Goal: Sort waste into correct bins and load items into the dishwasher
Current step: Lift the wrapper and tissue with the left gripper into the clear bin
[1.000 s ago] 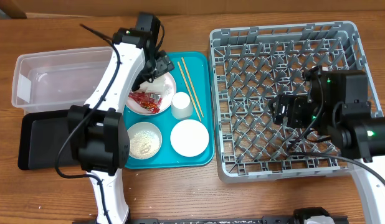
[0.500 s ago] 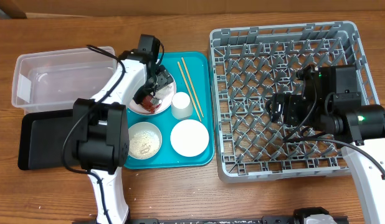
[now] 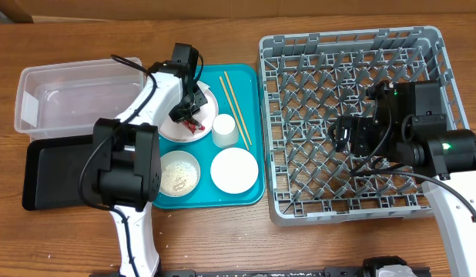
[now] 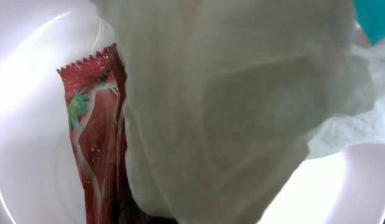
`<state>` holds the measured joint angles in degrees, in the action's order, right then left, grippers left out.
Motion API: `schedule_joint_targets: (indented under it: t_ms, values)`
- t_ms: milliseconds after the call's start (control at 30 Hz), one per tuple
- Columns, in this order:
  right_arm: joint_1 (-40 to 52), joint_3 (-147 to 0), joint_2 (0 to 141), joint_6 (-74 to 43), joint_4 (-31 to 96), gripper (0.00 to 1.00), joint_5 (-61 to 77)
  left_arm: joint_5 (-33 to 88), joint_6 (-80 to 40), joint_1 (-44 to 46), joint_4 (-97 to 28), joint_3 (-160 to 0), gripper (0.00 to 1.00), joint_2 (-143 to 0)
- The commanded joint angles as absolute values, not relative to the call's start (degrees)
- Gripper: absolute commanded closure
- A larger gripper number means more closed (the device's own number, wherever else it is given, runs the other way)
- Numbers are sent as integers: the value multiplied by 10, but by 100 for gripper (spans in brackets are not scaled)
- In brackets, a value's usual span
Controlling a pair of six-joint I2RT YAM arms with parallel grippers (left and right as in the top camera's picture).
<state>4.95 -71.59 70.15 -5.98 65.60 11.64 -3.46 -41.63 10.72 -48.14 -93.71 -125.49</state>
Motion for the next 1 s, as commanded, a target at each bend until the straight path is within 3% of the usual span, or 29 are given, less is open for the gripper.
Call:
schedule_joint_targets:
  t_ms: [0, 400, 733, 967]
  values:
    - [48, -731, 702, -60, 653, 0, 124, -14, -377, 105, -518, -958, 96, -1294]
    - [48, -731, 702, -60, 653, 0, 130, -15, -296, 106, -725, -1235, 96, -1294]
    - [48, -731, 702, -60, 653, 0, 130, -16, -256, 102, -821, -1362, 96, -1294]
    - [48, -731, 702, -60, 662, 0, 132, -15, -255, 32, -912, -1447, 96, -1294]
